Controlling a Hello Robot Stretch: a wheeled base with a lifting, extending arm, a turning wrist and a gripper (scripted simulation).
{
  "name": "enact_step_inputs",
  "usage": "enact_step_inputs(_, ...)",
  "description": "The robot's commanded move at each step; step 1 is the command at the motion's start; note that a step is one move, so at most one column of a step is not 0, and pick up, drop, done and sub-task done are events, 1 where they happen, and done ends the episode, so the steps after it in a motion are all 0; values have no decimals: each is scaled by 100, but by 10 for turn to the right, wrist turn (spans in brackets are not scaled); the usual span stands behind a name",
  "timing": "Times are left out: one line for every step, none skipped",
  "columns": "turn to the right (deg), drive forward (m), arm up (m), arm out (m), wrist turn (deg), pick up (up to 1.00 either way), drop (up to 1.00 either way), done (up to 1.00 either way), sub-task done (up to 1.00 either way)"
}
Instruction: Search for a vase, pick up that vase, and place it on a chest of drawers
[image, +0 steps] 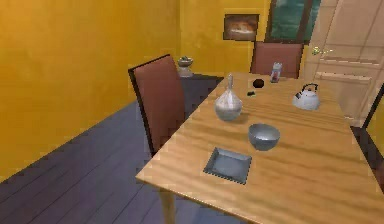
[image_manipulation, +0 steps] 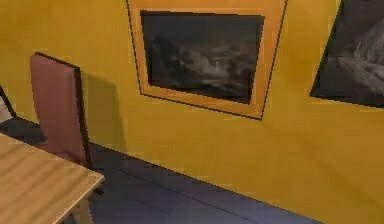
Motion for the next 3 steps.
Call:
enact_step_inputs(330, 0, 0, 0, 0, 0, 0, 0, 0)
enact_step_inputs(0, 25, 0, 0, 0, 0, 0, 0, 0)
enact_step_inputs(-450, 0, 0, 0, 0, 0, 0, 0, 0)
